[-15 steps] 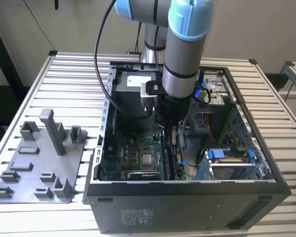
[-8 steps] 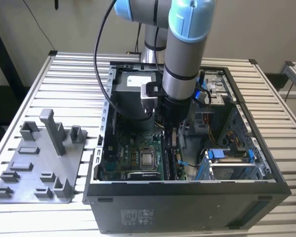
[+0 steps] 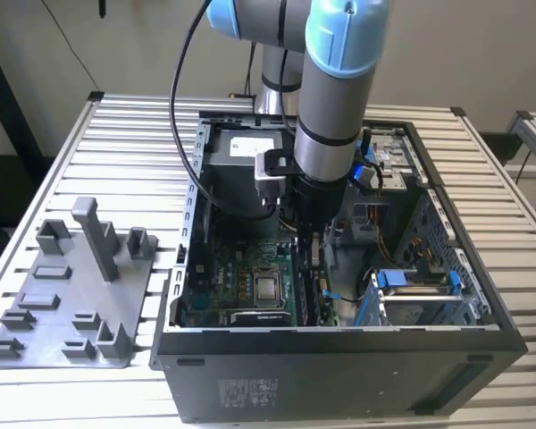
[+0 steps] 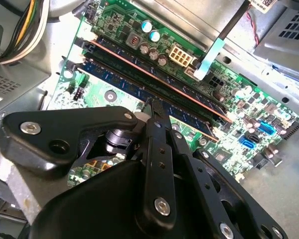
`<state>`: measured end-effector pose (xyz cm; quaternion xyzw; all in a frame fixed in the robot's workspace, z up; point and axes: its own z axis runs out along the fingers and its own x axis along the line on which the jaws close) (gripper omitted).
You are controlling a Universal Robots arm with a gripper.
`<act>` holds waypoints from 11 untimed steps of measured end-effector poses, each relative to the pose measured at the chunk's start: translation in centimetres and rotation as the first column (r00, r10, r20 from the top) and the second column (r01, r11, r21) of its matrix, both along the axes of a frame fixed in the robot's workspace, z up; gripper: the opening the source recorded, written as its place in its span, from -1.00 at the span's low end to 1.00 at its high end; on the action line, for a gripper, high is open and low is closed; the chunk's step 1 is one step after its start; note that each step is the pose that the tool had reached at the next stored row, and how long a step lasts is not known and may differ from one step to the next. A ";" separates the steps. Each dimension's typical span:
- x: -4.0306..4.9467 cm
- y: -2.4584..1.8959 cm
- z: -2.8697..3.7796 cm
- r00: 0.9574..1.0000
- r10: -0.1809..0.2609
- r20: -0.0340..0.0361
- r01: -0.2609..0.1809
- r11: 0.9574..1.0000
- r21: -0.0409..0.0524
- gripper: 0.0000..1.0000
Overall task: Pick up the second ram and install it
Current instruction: 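Press down the second ram until it locks into place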
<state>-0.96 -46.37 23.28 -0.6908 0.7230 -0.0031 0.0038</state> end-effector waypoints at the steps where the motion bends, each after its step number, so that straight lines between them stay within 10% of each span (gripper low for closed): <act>1: 0.00 0.00 0.00 1.000 0.000 0.000 0.000 1.000 0.000 -0.79; 11: -0.01 -0.02 -1.43 1.000 0.000 0.000 0.000 1.000 -0.002 -0.79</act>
